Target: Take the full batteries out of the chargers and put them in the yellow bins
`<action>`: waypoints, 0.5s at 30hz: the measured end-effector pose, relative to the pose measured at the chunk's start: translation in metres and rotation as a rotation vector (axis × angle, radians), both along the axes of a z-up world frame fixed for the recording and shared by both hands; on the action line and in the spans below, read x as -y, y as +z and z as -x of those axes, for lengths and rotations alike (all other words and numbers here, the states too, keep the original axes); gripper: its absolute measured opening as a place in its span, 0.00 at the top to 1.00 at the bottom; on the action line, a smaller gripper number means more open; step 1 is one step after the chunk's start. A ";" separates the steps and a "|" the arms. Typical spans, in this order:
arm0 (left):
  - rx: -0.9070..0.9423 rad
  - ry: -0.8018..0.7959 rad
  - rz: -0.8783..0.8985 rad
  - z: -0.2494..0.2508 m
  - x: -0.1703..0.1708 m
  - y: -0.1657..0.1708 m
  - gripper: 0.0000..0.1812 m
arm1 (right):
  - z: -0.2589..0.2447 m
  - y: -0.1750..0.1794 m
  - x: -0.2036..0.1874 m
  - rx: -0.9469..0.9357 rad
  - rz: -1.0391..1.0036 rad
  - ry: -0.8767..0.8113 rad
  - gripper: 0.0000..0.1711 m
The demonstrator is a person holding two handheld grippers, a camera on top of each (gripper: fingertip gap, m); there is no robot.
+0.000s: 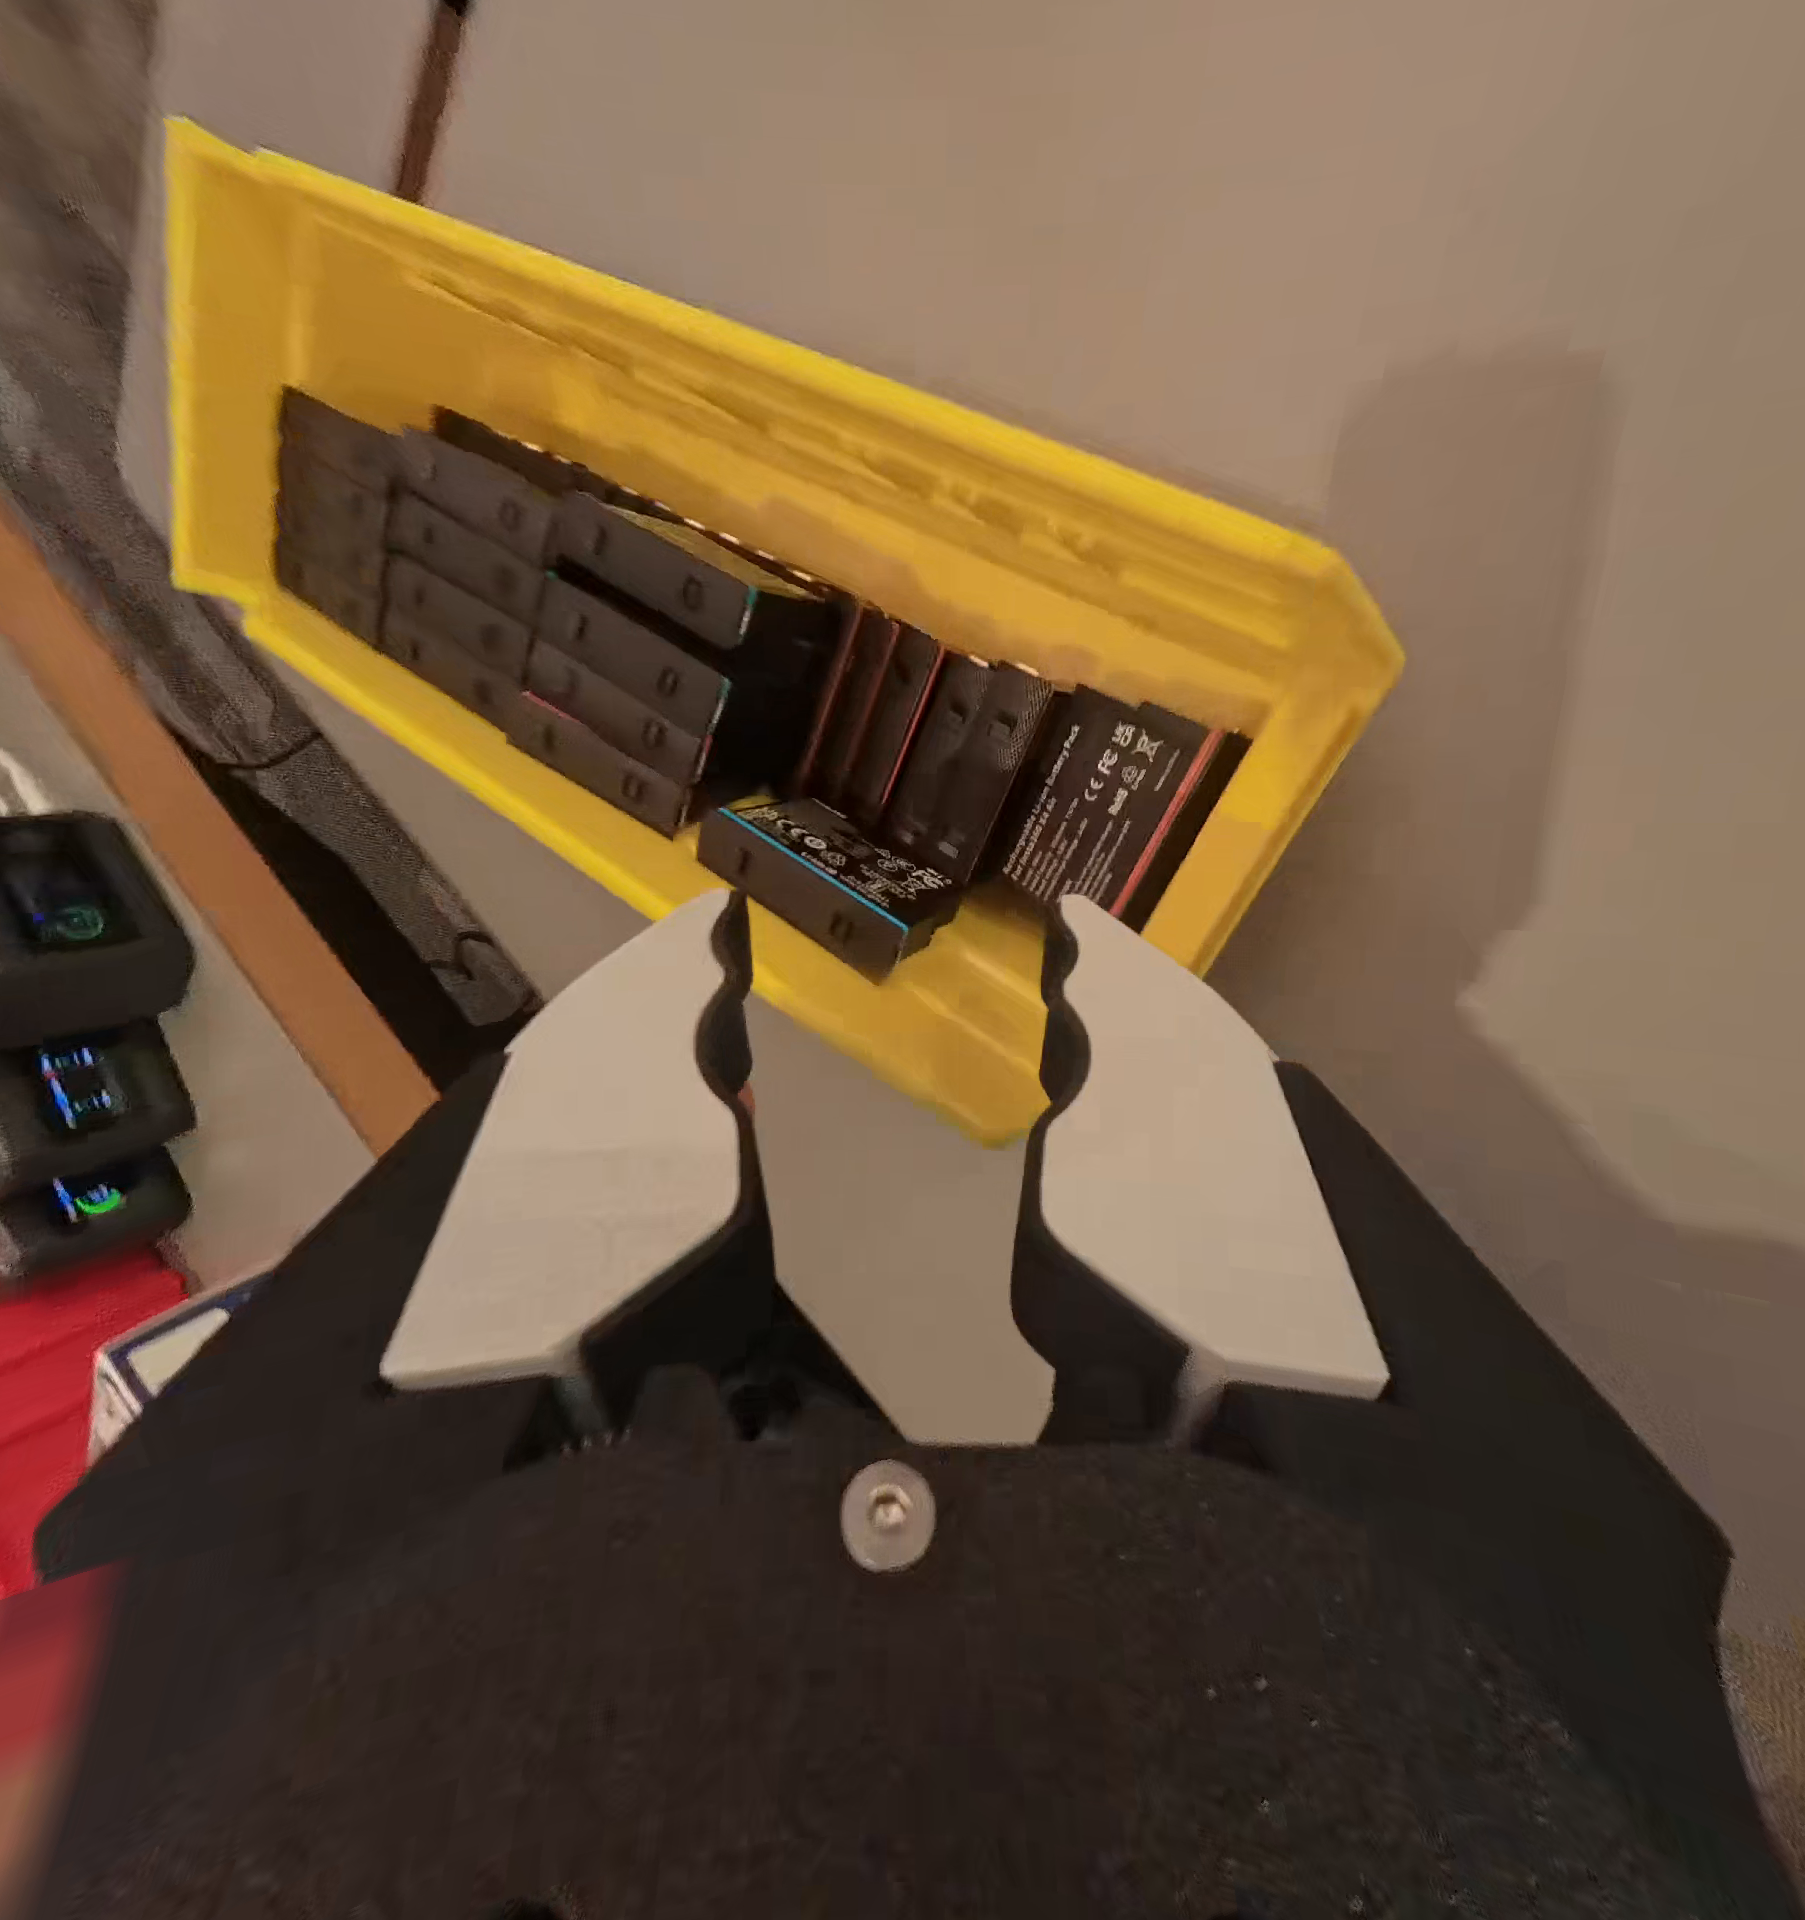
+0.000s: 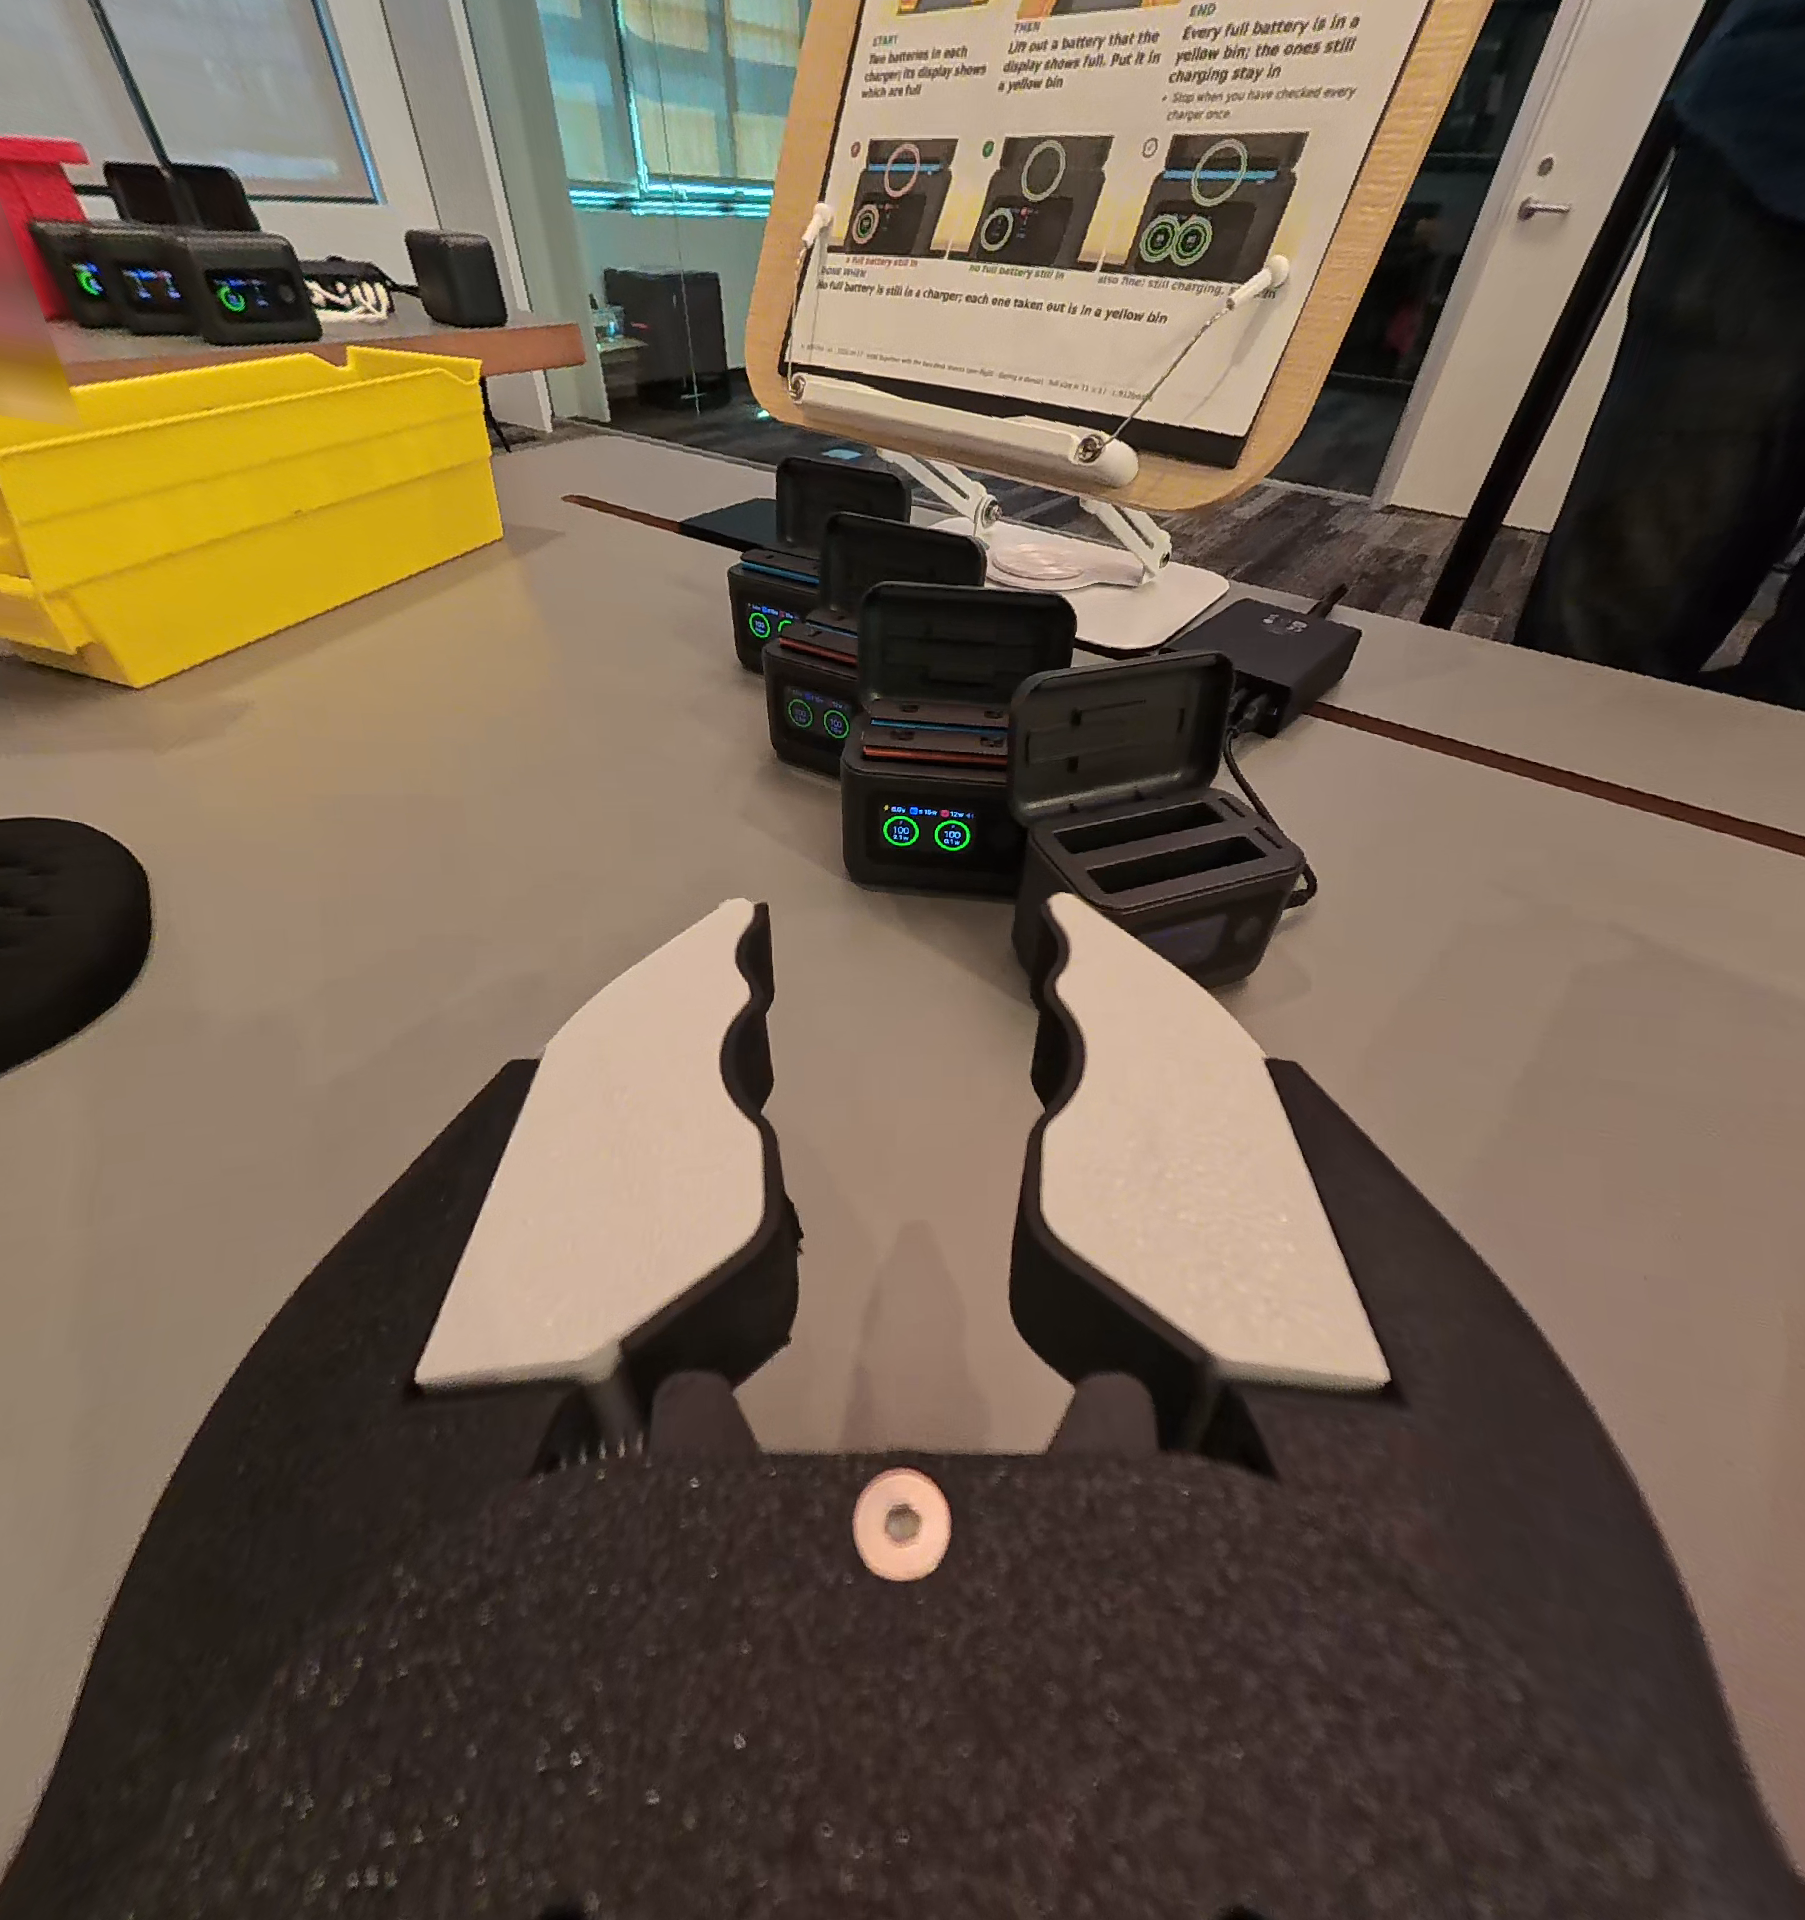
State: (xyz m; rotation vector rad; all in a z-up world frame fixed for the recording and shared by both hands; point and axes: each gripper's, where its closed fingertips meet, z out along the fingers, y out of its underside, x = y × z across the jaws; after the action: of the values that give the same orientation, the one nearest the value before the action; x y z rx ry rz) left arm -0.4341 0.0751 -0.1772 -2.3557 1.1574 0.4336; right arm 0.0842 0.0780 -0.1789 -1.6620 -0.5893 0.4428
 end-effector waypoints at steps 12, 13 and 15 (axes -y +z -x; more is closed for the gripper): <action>-0.359 -0.120 0.388 0.030 -0.023 -0.027 0.64 | -0.001 -0.004 -0.002 -0.023 0.036 0.004 0.76; -0.376 -0.121 0.415 0.031 -0.022 -0.028 0.64 | -0.001 -0.004 -0.002 -0.027 0.042 0.005 0.76; -0.400 -0.123 0.465 0.032 -0.021 -0.030 0.64 | -0.001 -0.005 -0.003 -0.032 0.054 0.008 0.76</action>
State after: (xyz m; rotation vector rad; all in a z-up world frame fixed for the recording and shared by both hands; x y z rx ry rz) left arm -0.4665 0.0962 -0.2073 -2.6376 1.7362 0.6742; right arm 0.0853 0.0809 -0.1843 -1.7015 -0.5652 0.4936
